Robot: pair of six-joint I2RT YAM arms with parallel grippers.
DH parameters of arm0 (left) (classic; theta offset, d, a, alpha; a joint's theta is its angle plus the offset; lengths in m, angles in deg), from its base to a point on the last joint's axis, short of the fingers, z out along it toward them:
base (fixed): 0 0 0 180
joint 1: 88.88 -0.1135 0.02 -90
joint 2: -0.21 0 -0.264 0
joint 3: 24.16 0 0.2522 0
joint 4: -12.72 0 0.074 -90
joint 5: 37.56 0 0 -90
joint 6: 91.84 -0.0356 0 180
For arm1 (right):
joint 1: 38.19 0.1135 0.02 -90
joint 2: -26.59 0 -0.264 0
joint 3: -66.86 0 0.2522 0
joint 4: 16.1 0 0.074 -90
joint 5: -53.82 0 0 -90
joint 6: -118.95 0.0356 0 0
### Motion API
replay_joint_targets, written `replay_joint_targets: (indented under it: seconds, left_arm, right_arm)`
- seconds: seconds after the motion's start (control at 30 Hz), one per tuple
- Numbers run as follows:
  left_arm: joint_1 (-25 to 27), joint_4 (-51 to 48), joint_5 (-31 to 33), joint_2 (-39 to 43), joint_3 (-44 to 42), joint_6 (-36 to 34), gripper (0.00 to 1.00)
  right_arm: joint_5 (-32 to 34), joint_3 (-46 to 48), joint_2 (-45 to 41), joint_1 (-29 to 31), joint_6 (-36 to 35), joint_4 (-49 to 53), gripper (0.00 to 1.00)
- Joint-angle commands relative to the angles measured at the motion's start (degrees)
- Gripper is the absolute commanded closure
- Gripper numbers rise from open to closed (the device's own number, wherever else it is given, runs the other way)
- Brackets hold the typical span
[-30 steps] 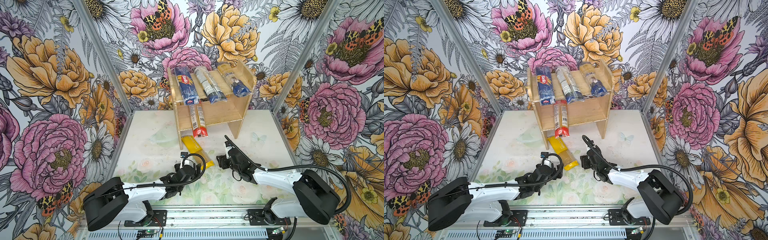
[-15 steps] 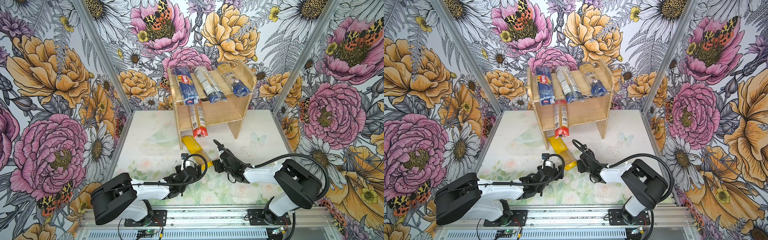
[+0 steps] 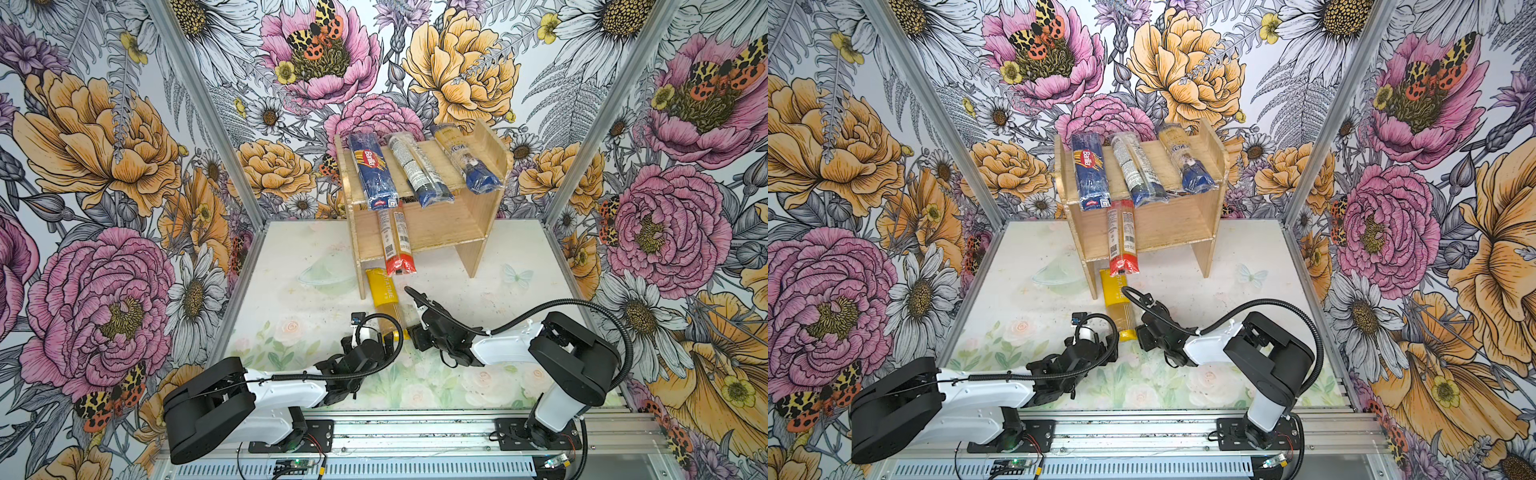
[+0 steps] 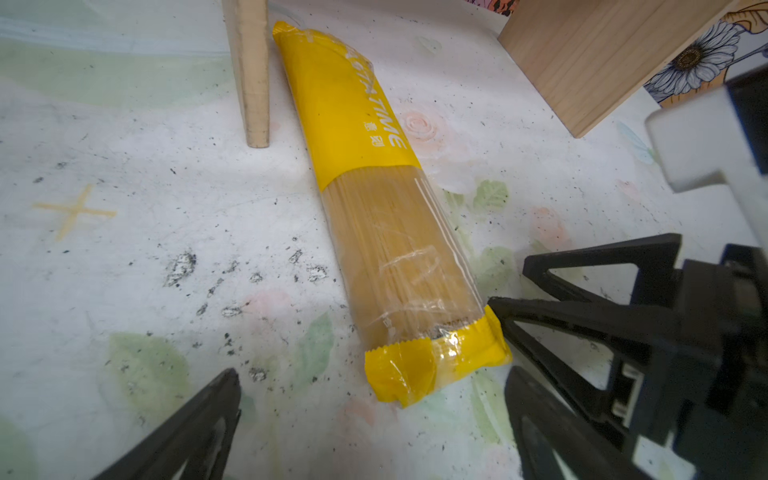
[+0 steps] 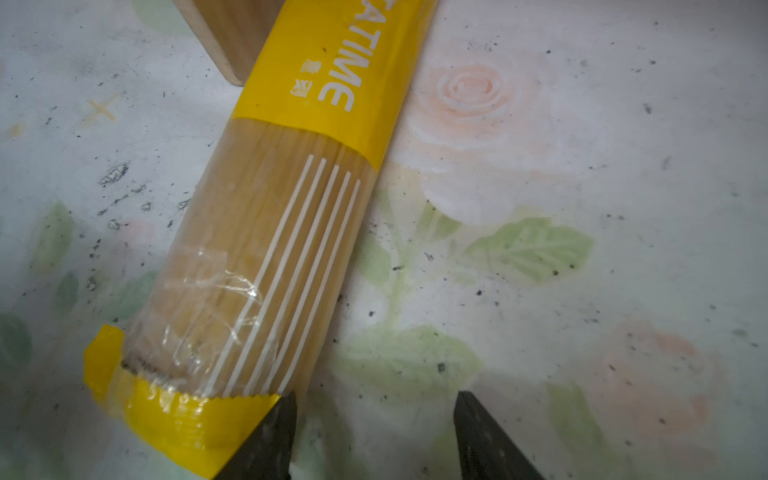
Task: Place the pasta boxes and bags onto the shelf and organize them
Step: 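Withdraw the right gripper while the left gripper moves toward the yellow bag, then lower the left gripper over the yellow bag's near end and close it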
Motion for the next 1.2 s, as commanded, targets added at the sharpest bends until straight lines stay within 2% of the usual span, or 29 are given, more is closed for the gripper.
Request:
replay_joint_targets:
  seconds: [0.0, 0.13, 0.27, 0.4, 0.57, 0.9, 1.17]
  left_arm:
    - [0.0, -2.2, 2.0, 2.3, -0.9, -0.2, 0.01]
    - [0.1, -2.5, 2.3, 3.4, -1.5, -0.8, 0.01]
    - [0.7, -1.9, 3.2, 1.8, -0.6, -0.8, 0.01]
    - [2.1, -2.0, 4.6, -2.7, 3.1, -1.9, 0.01]
    - [3.0, -0.9, 4.6, -11.1, 8.4, 0.4, 0.01]
    - [4.4, -1.8, 6.2, -24.9, 17.6, 6.9, 0.01]
    - [4.4, -11.6, 8.7, -29.4, 22.9, 11.8, 0.01]
  right_arm:
    - [-2.5, -1.1, 0.8, 0.6, -0.8, -1.5, 0.38]
    - [-1.2, 1.2, -2.4, 0.1, -0.6, -1.5, 0.38]
    - [-2.5, 5.6, -9.7, -3.0, 0.5, -1.3, 0.36]
    - [-5.6, 9.0, -17.5, -8.6, 0.9, 0.7, 0.34]
    - [-7.7, 12.3, -24.5, -13.9, 1.1, 2.2, 0.33]
    - [-9.2, 15.0, -28.4, -17.5, 2.3, 2.8, 0.33]
    - [-9.5, 15.6, -29.4, -18.7, 2.7, 2.9, 0.33]
